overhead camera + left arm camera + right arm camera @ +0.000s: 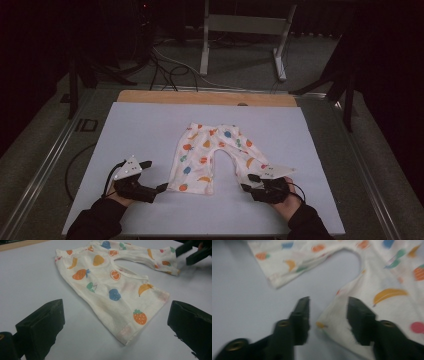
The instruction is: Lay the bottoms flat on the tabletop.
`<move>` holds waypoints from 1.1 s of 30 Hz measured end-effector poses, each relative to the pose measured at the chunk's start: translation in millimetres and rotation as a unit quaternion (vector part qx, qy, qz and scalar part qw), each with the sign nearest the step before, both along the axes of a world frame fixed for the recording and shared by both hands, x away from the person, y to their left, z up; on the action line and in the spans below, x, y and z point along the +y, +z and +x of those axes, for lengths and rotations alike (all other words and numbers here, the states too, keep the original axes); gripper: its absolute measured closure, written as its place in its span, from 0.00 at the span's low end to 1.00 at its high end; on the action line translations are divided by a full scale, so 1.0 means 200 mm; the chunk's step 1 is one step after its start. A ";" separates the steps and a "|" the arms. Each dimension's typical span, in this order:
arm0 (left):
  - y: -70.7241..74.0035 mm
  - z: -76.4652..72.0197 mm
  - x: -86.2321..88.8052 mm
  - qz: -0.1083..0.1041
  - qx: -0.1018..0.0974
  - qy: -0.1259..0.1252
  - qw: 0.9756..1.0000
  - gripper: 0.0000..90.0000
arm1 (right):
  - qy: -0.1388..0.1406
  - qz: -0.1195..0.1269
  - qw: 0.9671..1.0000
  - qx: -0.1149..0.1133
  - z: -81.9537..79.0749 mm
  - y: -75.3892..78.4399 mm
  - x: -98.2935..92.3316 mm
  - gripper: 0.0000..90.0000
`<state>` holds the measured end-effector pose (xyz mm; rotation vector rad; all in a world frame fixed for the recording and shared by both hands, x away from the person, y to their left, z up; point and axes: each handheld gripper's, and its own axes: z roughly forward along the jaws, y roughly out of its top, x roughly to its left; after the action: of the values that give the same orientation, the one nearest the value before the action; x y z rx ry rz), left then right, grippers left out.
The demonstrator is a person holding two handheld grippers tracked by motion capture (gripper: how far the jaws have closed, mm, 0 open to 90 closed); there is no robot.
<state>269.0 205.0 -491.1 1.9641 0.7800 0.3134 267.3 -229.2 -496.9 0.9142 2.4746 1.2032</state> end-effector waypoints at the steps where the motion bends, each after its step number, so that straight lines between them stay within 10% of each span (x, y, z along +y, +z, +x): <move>1: 0.00 0.00 0.00 0.001 0.000 -0.001 1.000 0.02 | 0.001 -0.010 1.000 0.007 0.00 -0.01 0.01 0.65; 14: 0.00 0.00 0.00 0.003 -0.002 -0.001 1.000 0.02 | 0.008 -0.085 0.996 0.017 0.01 -0.08 0.11 0.97; 33: 0.01 -0.01 0.00 0.004 -0.005 -0.007 1.000 0.02 | 0.060 -0.029 0.997 0.027 -0.04 0.00 0.31 0.98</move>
<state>267.8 204.3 -489.3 1.9733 0.7586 0.3179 259.8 -167.9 -496.3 0.8029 2.6266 1.1503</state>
